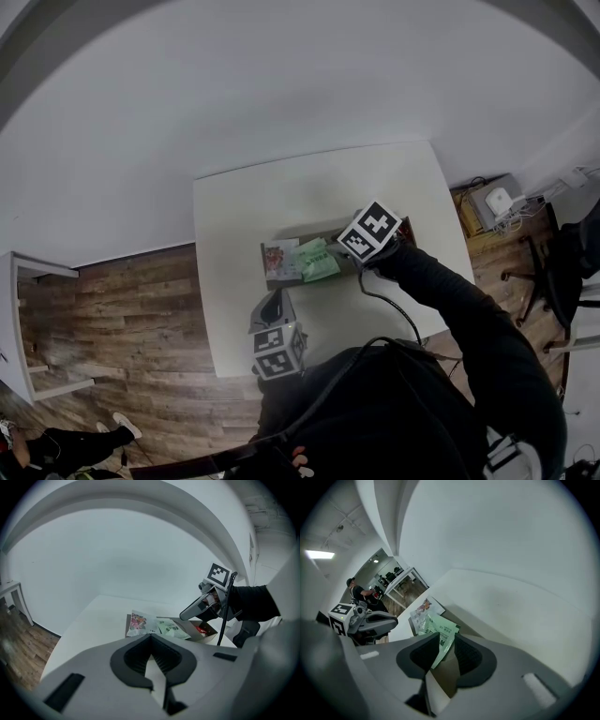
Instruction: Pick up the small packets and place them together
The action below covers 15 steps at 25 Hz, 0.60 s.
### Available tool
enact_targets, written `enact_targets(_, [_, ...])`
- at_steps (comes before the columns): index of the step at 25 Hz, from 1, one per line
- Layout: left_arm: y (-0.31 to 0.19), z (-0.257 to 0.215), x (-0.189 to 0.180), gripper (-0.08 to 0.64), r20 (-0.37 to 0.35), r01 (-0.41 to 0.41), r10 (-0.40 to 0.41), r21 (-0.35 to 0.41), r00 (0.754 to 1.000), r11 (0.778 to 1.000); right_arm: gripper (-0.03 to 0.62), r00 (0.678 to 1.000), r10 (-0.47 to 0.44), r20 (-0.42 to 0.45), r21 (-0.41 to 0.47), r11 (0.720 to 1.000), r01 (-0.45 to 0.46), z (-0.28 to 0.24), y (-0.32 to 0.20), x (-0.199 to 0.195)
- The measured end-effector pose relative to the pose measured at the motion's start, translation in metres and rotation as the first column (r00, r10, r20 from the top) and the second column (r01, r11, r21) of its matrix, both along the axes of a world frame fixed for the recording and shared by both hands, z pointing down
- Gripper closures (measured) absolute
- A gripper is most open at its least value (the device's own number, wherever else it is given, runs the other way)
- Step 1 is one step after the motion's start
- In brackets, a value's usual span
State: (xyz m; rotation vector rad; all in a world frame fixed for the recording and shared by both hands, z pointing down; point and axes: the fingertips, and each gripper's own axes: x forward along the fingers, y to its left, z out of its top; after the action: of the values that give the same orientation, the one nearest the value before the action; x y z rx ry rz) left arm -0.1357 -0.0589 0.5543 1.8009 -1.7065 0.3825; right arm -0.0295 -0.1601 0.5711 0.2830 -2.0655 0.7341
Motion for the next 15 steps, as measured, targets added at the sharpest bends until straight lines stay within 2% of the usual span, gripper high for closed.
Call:
enact_targets(3, [-0.002, -0.004, 0.0, 0.56, 0.0, 0.002, -0.002, 0.003, 1.0, 1.0, 0.497, 1.0, -0.002, -0.005, 0.053, 0.999, 0.003, -0.007, -0.007, 0.007])
enact_targets(8, [-0.005, -0.004, -0.001, 0.559, 0.004, -0.004, 0.004, 0.009, 1.0, 1.0, 0.497, 0.997, 0.058, 0.058, 0.123, 0.99, -0.064, -0.035, -0.027, 0.037])
enact_targets(12, [-0.005, -0.001, 0.002, 0.56, 0.002, -0.021, 0.021, -0.004, 1.0, 1.0, 0.497, 0.998, 0.067, 0.015, 0.184, 0.981, -0.069, -0.041, -0.036, 0.085])
enact_targets(15, [-0.007, 0.001, 0.007, 0.56, 0.002, -0.041, 0.041, -0.01, 0.999, 0.999, 0.497, 0.999, 0.026, -0.043, 0.197, 0.98, -0.017, -0.034, -0.031, 0.116])
